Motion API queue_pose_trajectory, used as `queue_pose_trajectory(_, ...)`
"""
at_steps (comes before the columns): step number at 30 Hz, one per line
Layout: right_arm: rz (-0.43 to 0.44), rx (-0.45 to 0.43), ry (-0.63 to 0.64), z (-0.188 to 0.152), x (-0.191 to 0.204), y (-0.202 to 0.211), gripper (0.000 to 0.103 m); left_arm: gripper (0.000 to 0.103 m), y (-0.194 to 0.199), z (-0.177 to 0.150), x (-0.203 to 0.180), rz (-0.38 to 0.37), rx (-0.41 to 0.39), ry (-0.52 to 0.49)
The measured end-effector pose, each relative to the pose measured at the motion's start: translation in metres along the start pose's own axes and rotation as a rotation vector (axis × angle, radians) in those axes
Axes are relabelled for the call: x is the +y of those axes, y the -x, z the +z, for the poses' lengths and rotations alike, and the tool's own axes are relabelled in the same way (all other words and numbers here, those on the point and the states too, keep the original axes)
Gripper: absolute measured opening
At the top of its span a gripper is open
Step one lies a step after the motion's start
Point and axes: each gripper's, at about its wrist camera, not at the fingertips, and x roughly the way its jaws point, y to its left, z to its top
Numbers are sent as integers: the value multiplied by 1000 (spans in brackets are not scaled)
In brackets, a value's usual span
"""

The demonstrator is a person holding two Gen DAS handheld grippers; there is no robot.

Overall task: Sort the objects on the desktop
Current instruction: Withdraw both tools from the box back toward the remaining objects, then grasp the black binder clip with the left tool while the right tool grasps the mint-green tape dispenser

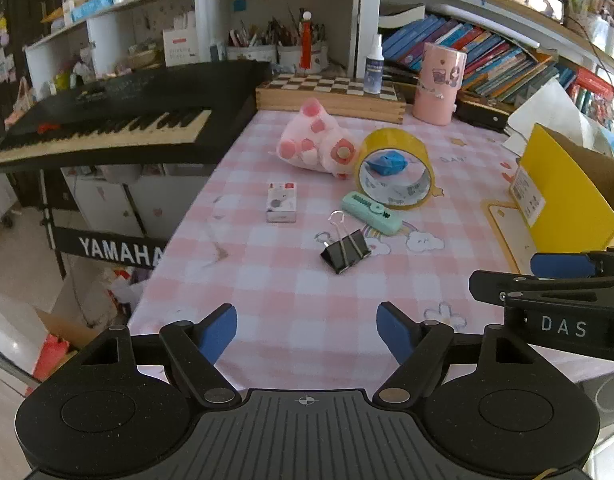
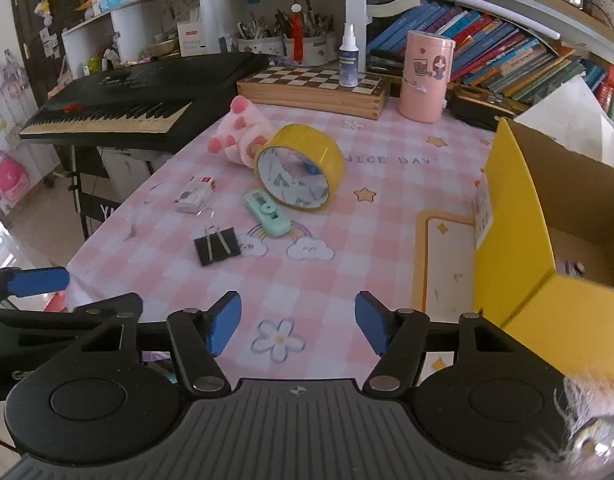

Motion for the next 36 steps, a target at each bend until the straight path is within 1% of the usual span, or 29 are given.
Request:
queue_pose_trajectory(6,21,9,18,15,-18,-16,50,72,-26,14,-14,-1,20,27)
queue_pose_trajectory(11,21,10,41,24,-30,-26,50,67,-49,24,-24,-1,31,53)
queue_pose_trajectory(22,37,23,99,41,-45,-49,50,64,-99,40,-39,17,73,99)
queue_pose_trajectory(24,45,26,112,43,-44,-53,50,57,-106,40,-39,25,91,106)
queue_pose_trajectory(25,51,26,119,45,-44,-55,50,56,-108,40,-39,34,90,104)
queue_pose_trajectory(27,64,32,125,47,-43,-59,50,45,-109,42,-39,48,85,100)
queue_pose_trajectory(32,110,59,131,55,-37,-75,50,44,-106,43,-27,26,88,132)
queue_pose_trajectory(36,161,92,144,60,-28,-90,50,44,-94,44,-14,49,68,141)
